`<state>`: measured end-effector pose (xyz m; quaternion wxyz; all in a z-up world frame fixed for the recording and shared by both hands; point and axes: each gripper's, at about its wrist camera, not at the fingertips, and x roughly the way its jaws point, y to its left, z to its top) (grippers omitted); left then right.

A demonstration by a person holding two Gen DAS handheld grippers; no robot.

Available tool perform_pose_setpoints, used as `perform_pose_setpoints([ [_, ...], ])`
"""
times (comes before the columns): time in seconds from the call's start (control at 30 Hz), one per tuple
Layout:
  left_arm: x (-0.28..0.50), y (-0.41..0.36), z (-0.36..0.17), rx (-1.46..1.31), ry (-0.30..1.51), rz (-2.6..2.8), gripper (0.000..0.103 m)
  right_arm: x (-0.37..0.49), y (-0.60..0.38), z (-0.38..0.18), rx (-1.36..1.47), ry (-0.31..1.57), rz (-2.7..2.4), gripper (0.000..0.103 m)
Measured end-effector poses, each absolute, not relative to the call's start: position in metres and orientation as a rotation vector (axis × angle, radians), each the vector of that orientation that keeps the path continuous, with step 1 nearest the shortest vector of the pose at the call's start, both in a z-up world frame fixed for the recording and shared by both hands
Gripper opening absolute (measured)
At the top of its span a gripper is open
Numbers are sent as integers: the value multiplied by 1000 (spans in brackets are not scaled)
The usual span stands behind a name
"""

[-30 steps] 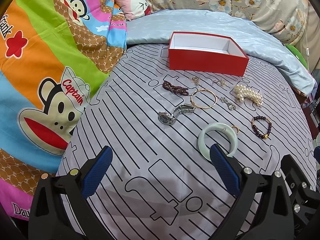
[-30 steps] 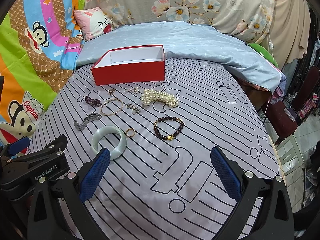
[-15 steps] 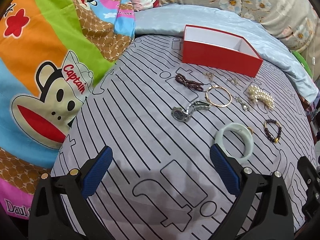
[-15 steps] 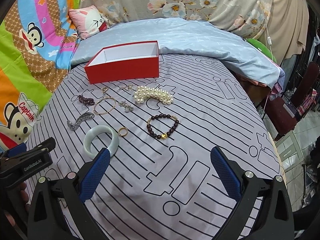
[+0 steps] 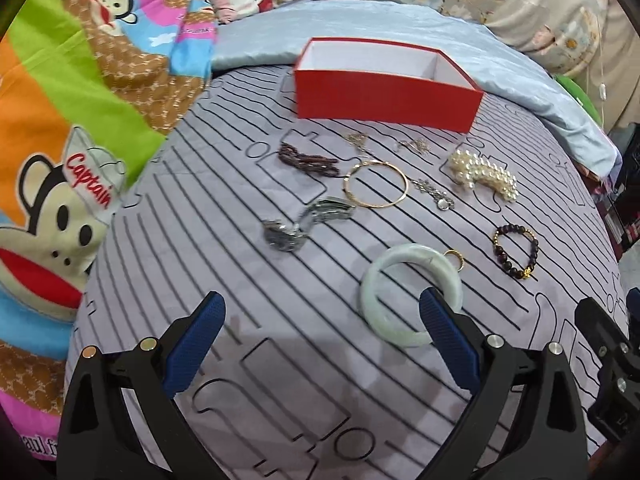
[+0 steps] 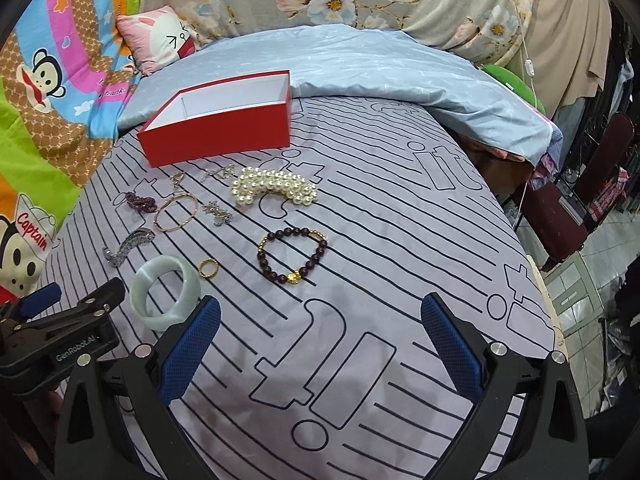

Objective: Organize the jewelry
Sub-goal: 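Move the left gripper to the pale jade bangle and close on its rim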

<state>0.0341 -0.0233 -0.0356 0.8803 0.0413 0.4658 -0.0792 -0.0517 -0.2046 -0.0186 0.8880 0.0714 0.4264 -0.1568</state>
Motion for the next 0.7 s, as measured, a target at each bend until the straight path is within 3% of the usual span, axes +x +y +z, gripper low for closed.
perform_pose_setpoints([
  [0.6, 59, -43, -74, 120, 1048, -195, 54, -23, -220, -32, 169, 910, -308, 98],
  [0.7, 58, -45, -73, 127, 1039, -206, 42, -17, -221, -32, 172, 909, -298, 98],
])
